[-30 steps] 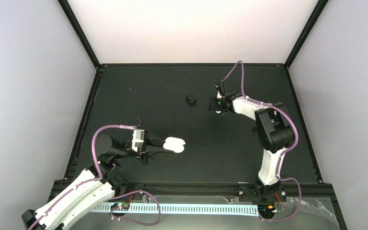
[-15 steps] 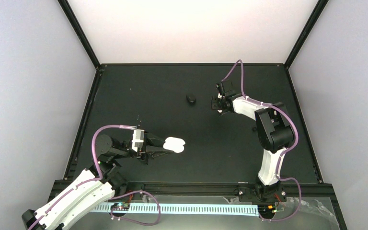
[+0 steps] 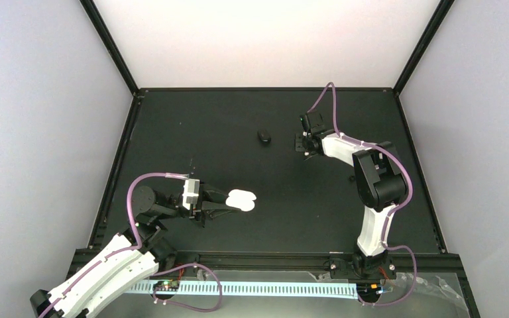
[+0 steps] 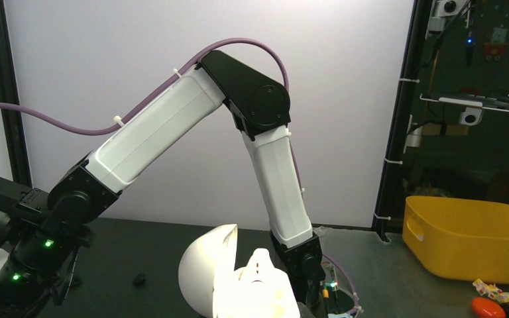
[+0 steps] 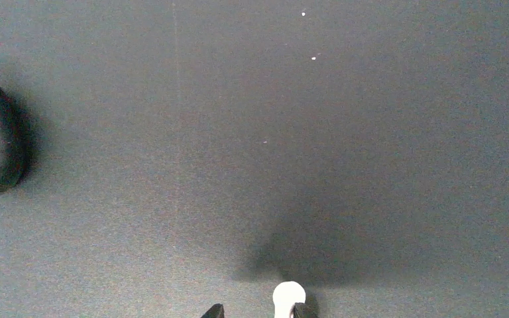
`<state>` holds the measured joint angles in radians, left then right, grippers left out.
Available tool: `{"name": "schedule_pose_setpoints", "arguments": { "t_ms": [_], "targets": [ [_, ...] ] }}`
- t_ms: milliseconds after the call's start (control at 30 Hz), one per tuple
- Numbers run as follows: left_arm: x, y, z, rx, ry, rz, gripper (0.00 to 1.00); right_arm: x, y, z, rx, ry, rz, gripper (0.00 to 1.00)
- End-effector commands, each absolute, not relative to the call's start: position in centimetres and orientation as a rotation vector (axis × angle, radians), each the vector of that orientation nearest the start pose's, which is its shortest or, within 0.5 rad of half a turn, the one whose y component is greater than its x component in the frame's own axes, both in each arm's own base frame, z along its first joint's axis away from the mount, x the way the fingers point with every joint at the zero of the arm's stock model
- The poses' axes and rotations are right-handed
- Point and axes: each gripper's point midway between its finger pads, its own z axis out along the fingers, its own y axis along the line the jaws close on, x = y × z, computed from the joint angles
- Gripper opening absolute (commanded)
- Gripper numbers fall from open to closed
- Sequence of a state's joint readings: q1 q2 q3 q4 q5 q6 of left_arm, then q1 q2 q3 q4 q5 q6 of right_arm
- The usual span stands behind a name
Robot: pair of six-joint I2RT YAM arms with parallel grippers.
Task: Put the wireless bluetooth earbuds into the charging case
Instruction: Pick up the earbud from the center of the board.
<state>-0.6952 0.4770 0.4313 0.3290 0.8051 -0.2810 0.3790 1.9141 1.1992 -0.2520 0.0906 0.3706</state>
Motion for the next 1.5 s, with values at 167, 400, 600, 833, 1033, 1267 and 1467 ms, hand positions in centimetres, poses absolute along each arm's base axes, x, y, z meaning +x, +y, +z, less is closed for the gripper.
{"name": "schedule_pose_setpoints", "arguments": {
  "t_ms": [167,400,600,833,1033,1267,1467],
  "targets": [
    [8.5,-23.4,34.3,0.999,1.110,-1.317,0.02,44.8,14.8,4.8,0.038,2.528,0.102,0.23],
    [8.5,-23.4,34.3,0.999,1.111,-1.319,0.02,44.8,14.4,4.7,0.040,2.525,0.076,0.19],
    [8.5,-23.4,34.3,0.999,1.111,-1.319,0.02,44.7,14.2,4.6,0.042,2.529,0.065,0.13],
    [8.5,-23.4,34.3,1.000,1.112,-1.322,0.02,44.6,13.8,4.5,0.047,2.530,0.049,0.10],
    [8.5,-23.5,34.3,1.000,1.112,-1.324,0.02,44.5,13.4,4.6,0.051,2.529,0.034,0.08],
    [8.5,-23.4,34.3,1.001,1.112,-1.325,0.02,44.3,13.4,4.6,0.052,2.533,0.032,0.04],
    [8.4,-23.4,34.3,1.001,1.109,-1.326,0.02,44.3,13.5,5.0,0.061,2.527,0.045,0.01]
  ]
}}
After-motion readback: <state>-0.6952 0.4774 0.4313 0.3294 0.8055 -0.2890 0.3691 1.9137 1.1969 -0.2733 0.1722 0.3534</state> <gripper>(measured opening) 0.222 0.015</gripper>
